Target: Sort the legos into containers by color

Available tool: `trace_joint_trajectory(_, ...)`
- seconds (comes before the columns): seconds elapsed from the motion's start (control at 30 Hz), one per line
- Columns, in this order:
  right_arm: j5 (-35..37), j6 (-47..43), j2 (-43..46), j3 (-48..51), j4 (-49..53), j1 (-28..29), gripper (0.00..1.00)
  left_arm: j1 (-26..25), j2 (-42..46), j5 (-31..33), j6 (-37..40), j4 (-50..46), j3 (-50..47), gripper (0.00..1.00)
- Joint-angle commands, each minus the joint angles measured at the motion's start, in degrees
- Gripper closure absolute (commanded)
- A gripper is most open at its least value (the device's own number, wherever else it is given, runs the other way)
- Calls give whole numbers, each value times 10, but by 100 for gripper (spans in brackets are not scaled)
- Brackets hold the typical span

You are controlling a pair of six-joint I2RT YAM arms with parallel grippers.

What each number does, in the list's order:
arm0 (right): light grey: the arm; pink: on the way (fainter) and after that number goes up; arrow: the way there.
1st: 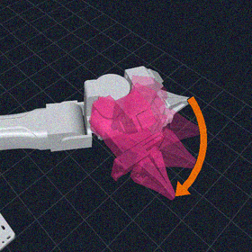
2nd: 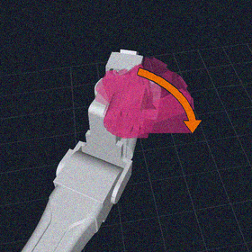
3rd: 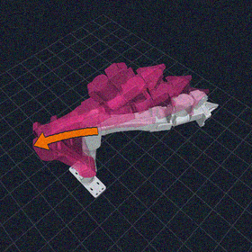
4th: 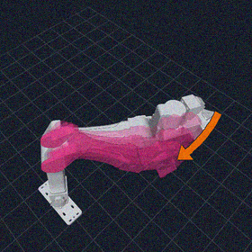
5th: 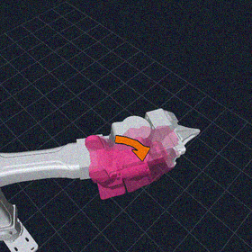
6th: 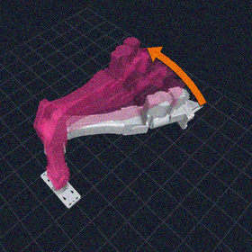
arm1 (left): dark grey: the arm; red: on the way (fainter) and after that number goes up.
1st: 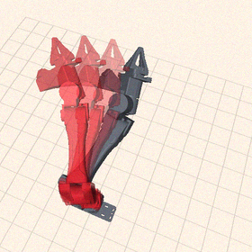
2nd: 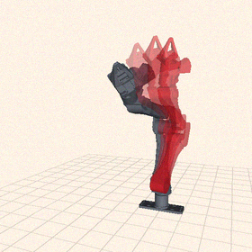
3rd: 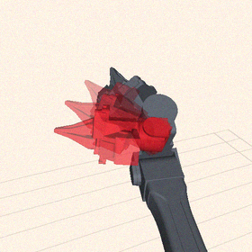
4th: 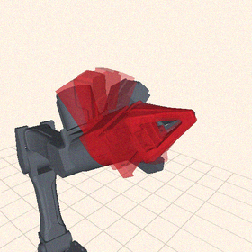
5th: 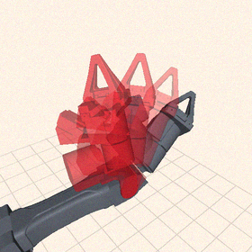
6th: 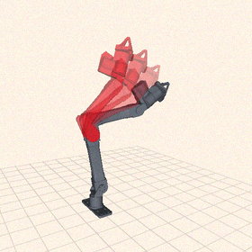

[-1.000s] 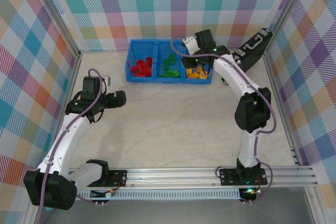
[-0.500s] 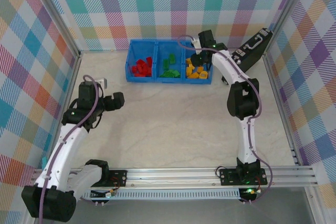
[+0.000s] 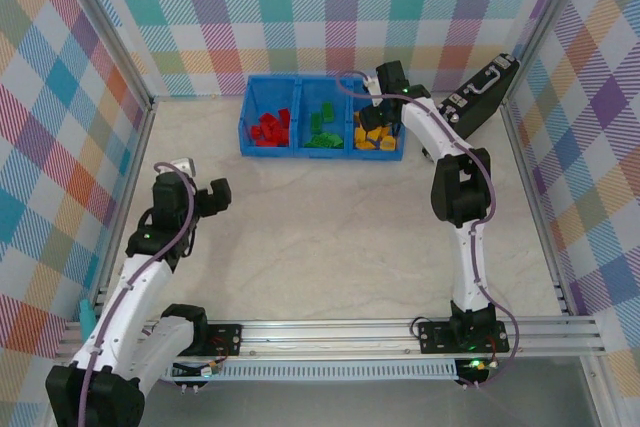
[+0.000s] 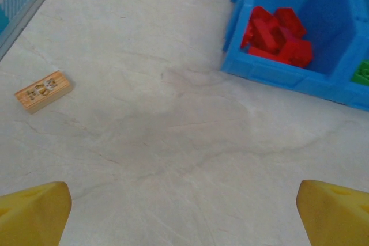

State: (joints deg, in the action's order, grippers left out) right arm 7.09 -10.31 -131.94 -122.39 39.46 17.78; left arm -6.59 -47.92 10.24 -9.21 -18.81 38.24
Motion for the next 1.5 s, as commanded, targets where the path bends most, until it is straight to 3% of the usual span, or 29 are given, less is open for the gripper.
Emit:
trace_joint_trajectory(0.0, -2, -10, 38, 11, -6, 1, 29, 5, 3, 52, 8, 109, -30, 0)
trace_joint_trajectory(0.17, -1, -13, 53, 23, -8, 0, 25, 6, -27, 87, 40, 216, -83, 0)
trace_joint_trajectory(0.3, -6, -8, 79, 36, -17, 0, 23, 8, -104, 112, 73, 422, -166, 0)
trace_joint_trajectory(0.43, -14, -11, 91, 21, 1, 0, 21, 11, -231, 82, 113, 581, -178, 0)
trace_joint_trajectory(0.47, -18, -12, 96, 21, 5, 0, 21, 17, -246, 59, 97, 528, -148, 0)
trace_joint_trajectory(0.6, -26, -9, 130, 45, 2, 0, 17, 24, -346, 17, 86, 594, -136, 0)
trace_joint_trajectory(0.7, -19, -4, 172, 98, -20, 0, 14, 26, -442, -3, 98, 746, -164, 0)
trace_joint_trajectory(0.73, -17, -5, 191, 124, -31, 1, 12, 27, -416, -5, 90, 691, -162, 0)
trace_joint_trajectory(0.8, -14, -5, 230, 177, -51, 1, 9, 28, -434, -10, 94, 749, -174, 0)
trace_joint_trajectory(0.87, -17, 0, 272, 232, -65, 0, 1, 28, -422, -23, 96, 691, -157, 0)
trace_joint_trajectory(1.03, -2, 36, 434, 454, -144, 0, 1, 26, -426, -24, 101, 682, -147, 0)
trace_joint_trajectory(1.17, 59, 65, 574, 644, -237, -5, 1, 26, -426, -26, 103, 683, -148, 0)
trace_joint_trajectory(1.27, 23, 66, 662, 762, -298, -31, 1, 25, -426, -25, 104, 683, -148, 0)
trace_joint_trajectory(1.37, -26, 74, 723, 884, -404, -62, 1, 22, -426, -22, 107, 681, -147, 0)
trace_joint_trajectory(1.47, -32, 74, 750, 996, -579, -87, 1, 21, -427, -21, 108, 681, -147, 0)
